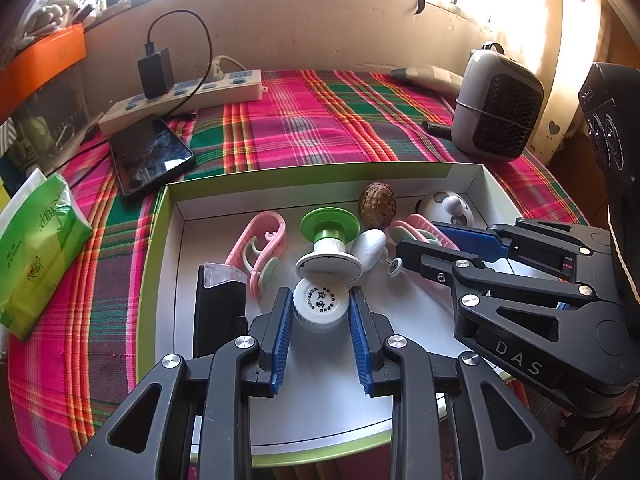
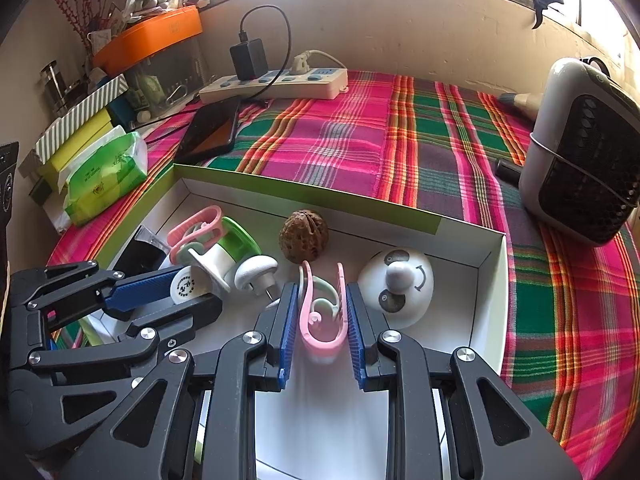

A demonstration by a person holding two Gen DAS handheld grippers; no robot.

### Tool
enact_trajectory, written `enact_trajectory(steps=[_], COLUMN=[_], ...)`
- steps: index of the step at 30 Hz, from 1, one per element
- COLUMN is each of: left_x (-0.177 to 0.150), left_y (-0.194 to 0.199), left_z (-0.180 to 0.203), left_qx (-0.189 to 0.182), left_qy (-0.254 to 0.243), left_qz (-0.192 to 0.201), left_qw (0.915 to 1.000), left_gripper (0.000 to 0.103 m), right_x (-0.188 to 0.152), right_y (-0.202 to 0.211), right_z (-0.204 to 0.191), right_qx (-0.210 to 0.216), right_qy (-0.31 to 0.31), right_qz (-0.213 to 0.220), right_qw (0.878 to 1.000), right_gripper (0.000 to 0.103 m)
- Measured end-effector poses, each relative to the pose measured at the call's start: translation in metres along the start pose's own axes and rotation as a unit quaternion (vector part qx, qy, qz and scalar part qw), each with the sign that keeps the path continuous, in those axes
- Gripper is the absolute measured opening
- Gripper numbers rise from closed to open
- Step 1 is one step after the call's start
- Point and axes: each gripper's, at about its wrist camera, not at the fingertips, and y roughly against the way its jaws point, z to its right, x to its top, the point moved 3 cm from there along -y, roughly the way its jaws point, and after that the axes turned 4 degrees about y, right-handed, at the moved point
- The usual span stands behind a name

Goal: Organize objects
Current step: 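Lower the white container into the box with the left tool while the right tool lowers the pink clip, then open the left tool to release the container while the right tool releases the pink clip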

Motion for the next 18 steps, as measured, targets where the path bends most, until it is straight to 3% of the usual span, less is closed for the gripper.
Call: enact_trajectory(steps=[18], left_x=[0.0003], left_y=[0.0000], left_z=[-0.0020], left_qx=[0.000], left_qy=[0.007], left_qz=[0.000], left_qw=[1.0000], left_gripper=[0.027], right_x=[0.0009], right_y=[0.0000], right_z=[-0.0002], right_qx=[-0.005], right_qy=[-0.006], right_qz=[0.002], right_qw=[1.000], right_gripper=[0.025])
